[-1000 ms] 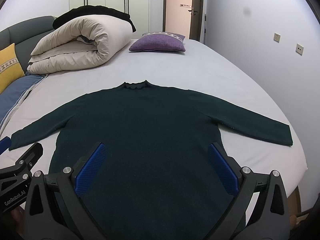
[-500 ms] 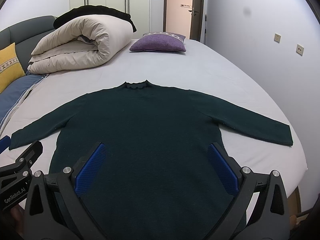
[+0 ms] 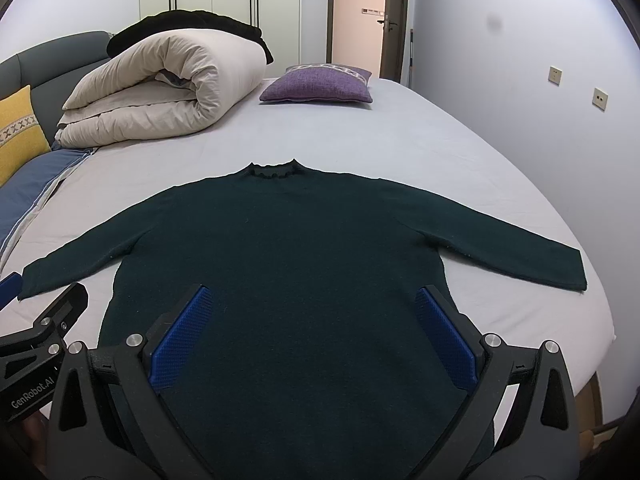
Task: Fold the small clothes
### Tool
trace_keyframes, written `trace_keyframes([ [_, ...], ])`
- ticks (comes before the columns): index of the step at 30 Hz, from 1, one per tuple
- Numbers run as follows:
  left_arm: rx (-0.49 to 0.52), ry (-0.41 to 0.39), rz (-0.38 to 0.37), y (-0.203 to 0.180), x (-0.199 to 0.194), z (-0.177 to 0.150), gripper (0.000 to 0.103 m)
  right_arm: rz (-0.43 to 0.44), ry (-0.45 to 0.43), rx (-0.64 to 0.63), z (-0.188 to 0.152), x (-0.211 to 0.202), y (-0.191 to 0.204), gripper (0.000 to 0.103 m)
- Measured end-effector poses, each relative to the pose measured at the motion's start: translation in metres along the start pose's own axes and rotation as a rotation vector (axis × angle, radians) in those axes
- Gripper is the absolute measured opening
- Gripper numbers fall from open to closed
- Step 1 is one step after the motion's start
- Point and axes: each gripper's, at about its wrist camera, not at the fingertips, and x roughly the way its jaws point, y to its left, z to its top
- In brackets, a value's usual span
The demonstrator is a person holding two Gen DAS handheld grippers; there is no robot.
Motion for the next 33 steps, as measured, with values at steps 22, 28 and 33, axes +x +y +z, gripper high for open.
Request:
trace_keyframes([
  [22, 0.0, 0.003, 0.002, -0.003, 0.005, -0.006, 0.103, 0.001, 0.007, -0.001, -0.007, 0.005, 0.0, 0.103],
  [28, -0.001, 0.004, 0.003, -0.003, 0.004, -0.006, 0.103, 0.002, 0.009, -0.002, -0.005, 0.009, 0.0, 0.103],
  [33, 0.0, 0.003, 0.002, -0.003, 0.005, -0.006, 0.103, 0.001, 0.011, -0.005, -0.006, 0.011, 0.001, 0.103],
])
